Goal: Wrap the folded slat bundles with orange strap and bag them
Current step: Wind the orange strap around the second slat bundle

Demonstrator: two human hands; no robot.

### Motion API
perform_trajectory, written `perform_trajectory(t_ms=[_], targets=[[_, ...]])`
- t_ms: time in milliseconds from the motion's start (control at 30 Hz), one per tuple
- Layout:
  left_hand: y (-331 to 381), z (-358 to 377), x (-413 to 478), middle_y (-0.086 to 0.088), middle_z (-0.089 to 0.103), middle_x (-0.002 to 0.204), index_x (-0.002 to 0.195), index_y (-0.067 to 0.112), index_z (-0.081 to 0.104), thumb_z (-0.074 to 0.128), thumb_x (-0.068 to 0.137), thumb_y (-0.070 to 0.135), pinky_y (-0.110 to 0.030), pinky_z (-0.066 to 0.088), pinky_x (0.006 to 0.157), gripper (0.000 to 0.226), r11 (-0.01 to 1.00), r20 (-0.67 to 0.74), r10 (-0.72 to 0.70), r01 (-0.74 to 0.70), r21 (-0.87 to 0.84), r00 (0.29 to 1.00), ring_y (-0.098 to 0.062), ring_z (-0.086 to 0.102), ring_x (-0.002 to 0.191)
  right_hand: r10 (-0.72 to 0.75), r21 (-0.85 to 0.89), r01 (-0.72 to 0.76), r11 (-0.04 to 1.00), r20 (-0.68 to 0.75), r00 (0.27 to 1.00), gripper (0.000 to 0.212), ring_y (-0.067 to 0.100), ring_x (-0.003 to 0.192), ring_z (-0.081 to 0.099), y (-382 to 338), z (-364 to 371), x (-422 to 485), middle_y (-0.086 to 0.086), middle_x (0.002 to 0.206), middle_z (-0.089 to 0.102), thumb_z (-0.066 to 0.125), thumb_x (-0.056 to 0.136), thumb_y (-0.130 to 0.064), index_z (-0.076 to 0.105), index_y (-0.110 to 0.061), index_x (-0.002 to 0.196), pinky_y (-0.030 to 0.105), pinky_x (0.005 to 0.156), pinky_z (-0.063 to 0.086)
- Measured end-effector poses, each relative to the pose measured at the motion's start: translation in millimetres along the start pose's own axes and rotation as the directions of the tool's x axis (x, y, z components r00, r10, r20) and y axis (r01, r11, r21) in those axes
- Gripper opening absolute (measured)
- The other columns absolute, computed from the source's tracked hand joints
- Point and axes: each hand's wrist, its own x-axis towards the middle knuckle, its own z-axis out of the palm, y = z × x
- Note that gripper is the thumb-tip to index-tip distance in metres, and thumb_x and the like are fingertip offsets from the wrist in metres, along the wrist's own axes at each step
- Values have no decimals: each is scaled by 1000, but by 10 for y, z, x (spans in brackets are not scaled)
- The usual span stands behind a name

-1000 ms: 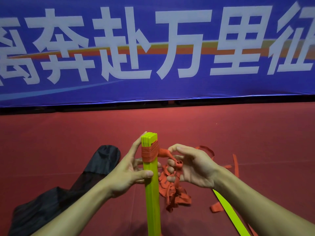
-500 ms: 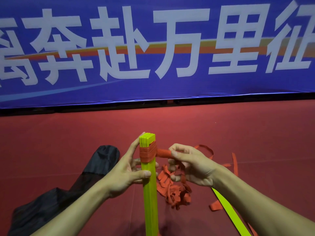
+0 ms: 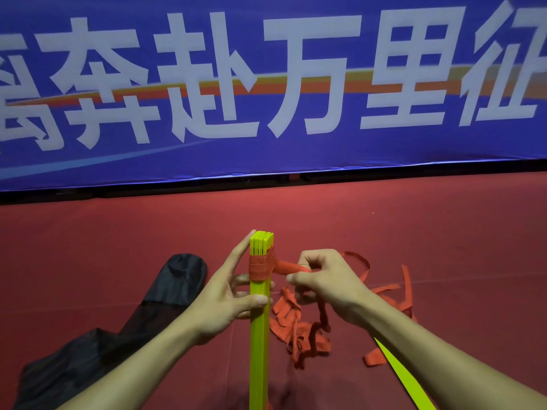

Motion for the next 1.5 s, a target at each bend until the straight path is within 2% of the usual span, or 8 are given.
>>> perform_trajectory(t_ms=[267, 400, 600, 833, 933, 1067, 1200, 1500], targets=[[89, 211, 71, 1, 69, 103, 141, 58, 32, 62, 85, -20, -20, 53, 62, 100, 988, -93, 137, -130, 81, 986, -4, 62, 66, -279, -364, 205, 909, -164, 946, 63, 18, 42, 44, -28, 164, 8, 3, 46, 39, 80, 63, -53, 33, -11, 55, 35, 46, 38], [54, 247, 110, 11, 72, 94, 131, 75, 35, 70, 84, -11, -28, 57, 72, 104, 974, -124, 184, -164, 153, 975, -11, 68, 82, -384, -485, 237, 842, -228, 895, 63, 10, 50, 24, -49, 222, -16, -5, 45, 26, 84, 70, -41, 28, -16, 53, 31, 47, 25], [77, 279, 132, 19, 73, 104, 141, 67, 29, 77, 82, 4, -27, 58, 67, 99, 930, -202, 251, -178, 321, 947, -6, 62, 75, -388, -559, 199, 805, -243, 889, 55, 13, 52, 32, -33, 264, -22, -4, 48, 36, 79, 72, -43, 34, -15, 54, 35, 52, 34], [141, 303, 123, 1, 75, 99, 142, 66, 30, 86, 73, 5, -36, 60, 74, 107, 947, -237, 229, -160, 278, 944, -18, 68, 70, -398, -543, 221, 810, -232, 888, 53, 13, 47, 29, -98, 160, -17, -5, 45, 34, 81, 73, -37, 36, -14, 55, 25, 45, 26], [154, 274, 118, 3, 74, 108, 149, 48, 31, 78, 77, -10, -24, 55, 79, 104, 959, -222, 242, -198, 203, 945, -11, 68, 87, -384, -520, 215, 826, -242, 891, 52, 26, 49, 46, -132, 116, -6, 6, 48, 44, 80, 74, -40, 41, -11, 59, 34, 49, 39], [125, 188, 117, -8, 72, 104, 147, 46, 35, 76, 77, -13, -33, 58, 78, 101, 976, -231, 194, -163, 145, 953, -20, 68, 81, -379, -515, 216, 829, -235, 895, 46, 32, 60, 60, -154, 77, 1, 14, 59, 60, 79, 76, -40, 47, -10, 63, 36, 55, 47], [89, 201, 115, -6, 67, 121, 141, 44, 37, 78, 76, -11, -26, 55, 79, 95, 977, -180, 186, -163, 136, 966, -15, 71, 96, -368, -532, 221, 818, -188, 911, 43, 29, 59, 57, -161, 91, 0, 6, 55, 53, 78, 78, -36, 46, -11, 64, 35, 56, 44], [127, 69, 86, -8, 74, 104, 139, 67, 21, 77, 74, 10, -32, 56, 76, 103, 996, 81, 75, -70, -54, 994, -16, 69, 91, -306, -393, 216, 894, -184, 934, 41, 18, 49, 51, -139, 68, -5, -6, 53, 42, 74, 81, -24, 38, -19, 62, 41, 52, 46]])
